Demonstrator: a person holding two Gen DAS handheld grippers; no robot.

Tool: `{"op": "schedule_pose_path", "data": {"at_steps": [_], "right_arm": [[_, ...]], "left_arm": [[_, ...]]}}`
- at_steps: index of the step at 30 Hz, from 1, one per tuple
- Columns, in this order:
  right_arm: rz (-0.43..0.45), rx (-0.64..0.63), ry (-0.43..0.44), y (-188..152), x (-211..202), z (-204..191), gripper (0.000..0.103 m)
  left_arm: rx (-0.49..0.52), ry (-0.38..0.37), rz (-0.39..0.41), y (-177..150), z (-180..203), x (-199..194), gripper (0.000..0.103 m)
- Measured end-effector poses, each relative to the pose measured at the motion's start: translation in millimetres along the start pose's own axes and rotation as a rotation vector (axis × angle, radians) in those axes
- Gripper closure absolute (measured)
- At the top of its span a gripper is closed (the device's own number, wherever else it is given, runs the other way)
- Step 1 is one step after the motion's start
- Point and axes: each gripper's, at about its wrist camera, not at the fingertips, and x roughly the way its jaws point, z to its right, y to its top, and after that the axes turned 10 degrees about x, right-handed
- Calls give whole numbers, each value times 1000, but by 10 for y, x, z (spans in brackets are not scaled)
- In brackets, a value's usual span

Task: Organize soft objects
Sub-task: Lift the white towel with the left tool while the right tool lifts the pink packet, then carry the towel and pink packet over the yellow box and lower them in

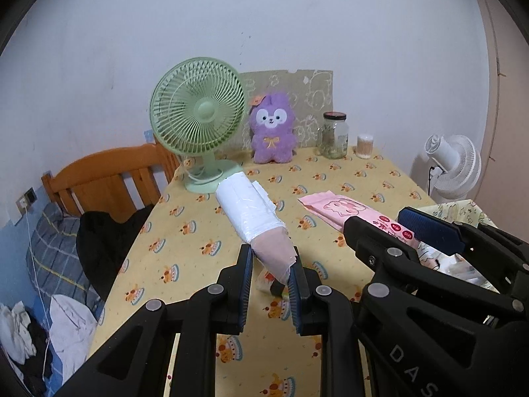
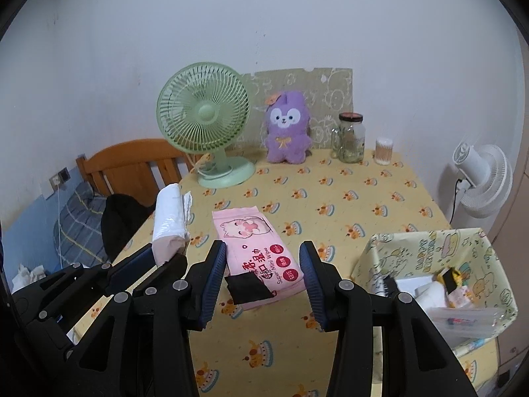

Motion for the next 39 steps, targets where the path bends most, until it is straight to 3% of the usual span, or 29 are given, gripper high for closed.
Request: {"op": "schedule_pose_path", "data": {"at_steps": [39], "right_arm": [[69,79,-118,188,-245,1088,54]], "left_arm": [[91,-133,52,378,1053,143,84]]}}
